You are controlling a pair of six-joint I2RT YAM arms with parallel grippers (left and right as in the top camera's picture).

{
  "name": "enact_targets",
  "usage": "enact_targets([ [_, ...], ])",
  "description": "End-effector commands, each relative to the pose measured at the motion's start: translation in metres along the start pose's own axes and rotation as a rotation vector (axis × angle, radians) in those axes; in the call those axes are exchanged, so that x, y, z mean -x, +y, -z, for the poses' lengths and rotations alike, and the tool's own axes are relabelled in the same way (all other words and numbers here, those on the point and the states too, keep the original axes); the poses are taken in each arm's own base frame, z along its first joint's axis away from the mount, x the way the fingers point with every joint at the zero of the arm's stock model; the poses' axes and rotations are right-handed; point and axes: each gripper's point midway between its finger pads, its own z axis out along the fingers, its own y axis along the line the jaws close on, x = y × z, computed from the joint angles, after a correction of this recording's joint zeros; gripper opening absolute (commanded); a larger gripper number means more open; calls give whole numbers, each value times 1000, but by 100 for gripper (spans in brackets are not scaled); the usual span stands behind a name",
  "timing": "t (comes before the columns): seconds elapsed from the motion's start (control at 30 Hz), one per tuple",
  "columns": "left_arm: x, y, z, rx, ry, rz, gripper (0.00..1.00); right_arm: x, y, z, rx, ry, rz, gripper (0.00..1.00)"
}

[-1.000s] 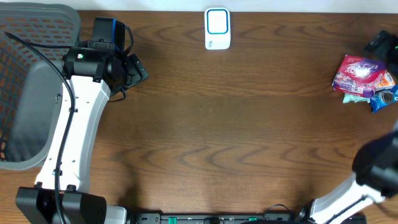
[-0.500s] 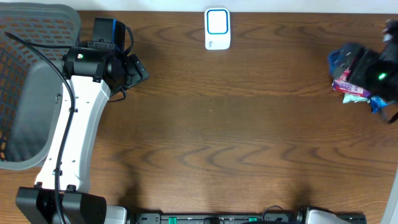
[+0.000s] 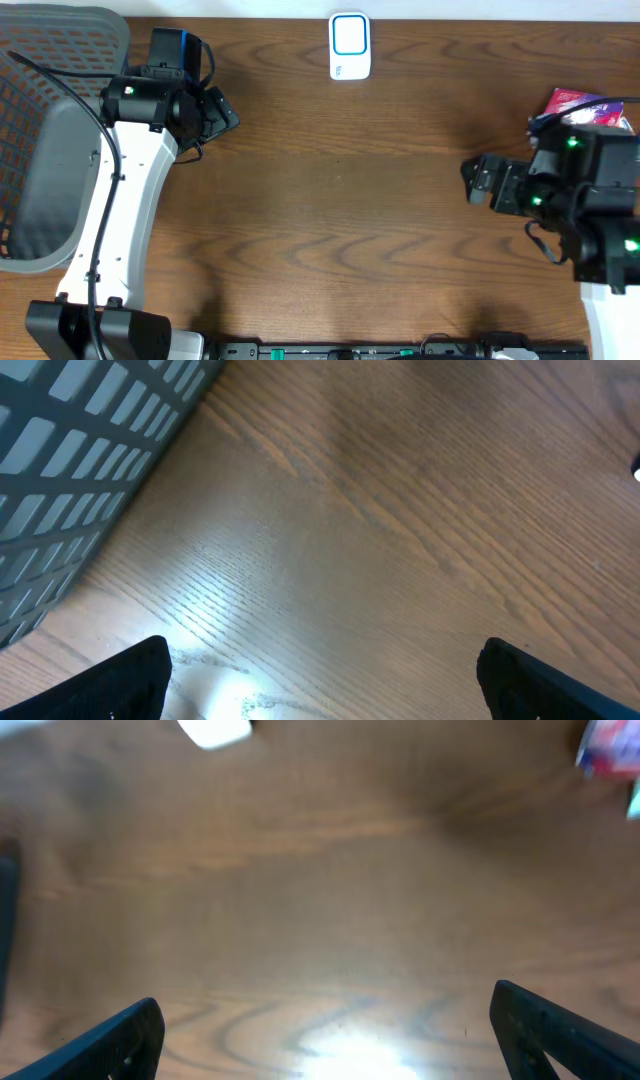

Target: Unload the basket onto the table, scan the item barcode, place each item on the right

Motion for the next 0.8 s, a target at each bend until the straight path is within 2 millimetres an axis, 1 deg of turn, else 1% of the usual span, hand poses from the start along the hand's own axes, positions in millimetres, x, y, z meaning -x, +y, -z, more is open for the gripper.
enact_targets([
  [0.0,1,3,1,13,-6,11,98,-11,-5,-14,-15,46,6,99],
  [0.07,1,3,1,13,-6,11,98,-9,-6,-17,-20,44,10,99],
  [0.2,1,3,1,13,-6,11,98,-8,-6,-16,-17,38,11,99],
  [0.33,1,3,1,13,-6,11,98,-13,-7,-16,-22,57,6,99],
  [0.63,2,3,1,12,-6,11,98,-32,-13,-14,-50,132,-8,99],
  [0.7,1,3,1,13,-6,11,98,-33,-13,-14,-54,135,-8,99],
  [0.77,1,3,1,13,-6,11,98,-31,-18,-14,-81,128,4,99],
])
